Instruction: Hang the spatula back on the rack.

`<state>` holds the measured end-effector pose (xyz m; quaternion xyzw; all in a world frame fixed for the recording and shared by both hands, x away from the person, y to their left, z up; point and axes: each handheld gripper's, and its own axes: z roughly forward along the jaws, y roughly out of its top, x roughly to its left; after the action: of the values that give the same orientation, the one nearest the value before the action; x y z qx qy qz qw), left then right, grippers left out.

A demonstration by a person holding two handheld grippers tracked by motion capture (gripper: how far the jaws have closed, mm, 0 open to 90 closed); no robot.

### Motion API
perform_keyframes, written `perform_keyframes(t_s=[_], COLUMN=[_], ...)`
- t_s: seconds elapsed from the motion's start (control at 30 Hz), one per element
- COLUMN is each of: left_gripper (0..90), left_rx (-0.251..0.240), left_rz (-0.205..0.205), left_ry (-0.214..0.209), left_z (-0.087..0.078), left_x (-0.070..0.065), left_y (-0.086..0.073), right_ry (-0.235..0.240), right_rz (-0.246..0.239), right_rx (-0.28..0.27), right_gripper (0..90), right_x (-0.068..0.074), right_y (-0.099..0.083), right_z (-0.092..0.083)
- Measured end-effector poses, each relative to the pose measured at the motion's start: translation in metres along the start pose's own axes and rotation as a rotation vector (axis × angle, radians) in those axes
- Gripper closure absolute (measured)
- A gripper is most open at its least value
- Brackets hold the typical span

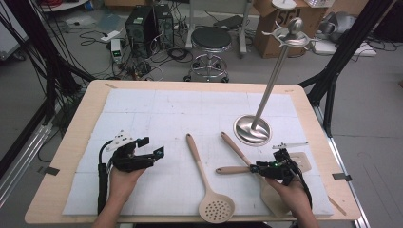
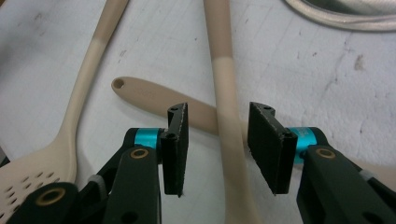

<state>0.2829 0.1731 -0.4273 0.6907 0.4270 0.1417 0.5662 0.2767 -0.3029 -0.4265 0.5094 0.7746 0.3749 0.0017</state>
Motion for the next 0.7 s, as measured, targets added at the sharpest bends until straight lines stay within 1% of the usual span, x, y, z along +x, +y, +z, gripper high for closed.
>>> perform_keyframes(t_s=[0.1, 0.17, 0.3, 0.33, 0.5, 0.53, 0.57, 0.7], left_gripper=[21.5, 21.5, 21.5, 21.5, 21.5, 21.5, 21.5, 21.5], left_rx=[-0.001, -0.006, -0.005, -0.006, -0.004, -0.005, -0.004, -0.004], left_rz=[0.001, -0.001, -0.001, 0.0, 0.001, 0.001, 0.002, 0.003], left_ry=[-0.003, 0.0, -0.002, -0.003, -0.001, -0.002, -0.003, -0.004], left_z=[0.0, 0.0, 0.0, 0.0, 0.0, 0.0, 0.0, 0.0], left_x=[0.0, 0.0, 0.0, 0.0, 0.0, 0.0, 0.0, -0.001], left_y=[0.0, 0.0, 0.0, 0.0, 0.0, 0.0, 0.0, 0.0], right_ry=[-0.003, -0.003, -0.013, -0.01, -0.008, -0.007, -0.006, -0.002], right_rz=[0.006, 0.021, 0.033, 0.043, 0.04, 0.04, 0.041, 0.038], right_rx=[0.014, 0.039, 0.052, 0.054, 0.069, 0.086, 0.09, 0.1], right_gripper=[59.8, 59.9, 59.8, 59.8, 59.8, 59.8, 59.8, 59.8], right_x=[-0.001, -0.003, -0.006, -0.006, -0.007, -0.007, -0.007, -0.006], right_y=[-0.003, -0.006, -0.008, -0.008, -0.01, -0.01, -0.01, -0.011], right_z=[-0.002, -0.003, -0.003, -0.004, -0.001, 0.001, 0.002, 0.004])
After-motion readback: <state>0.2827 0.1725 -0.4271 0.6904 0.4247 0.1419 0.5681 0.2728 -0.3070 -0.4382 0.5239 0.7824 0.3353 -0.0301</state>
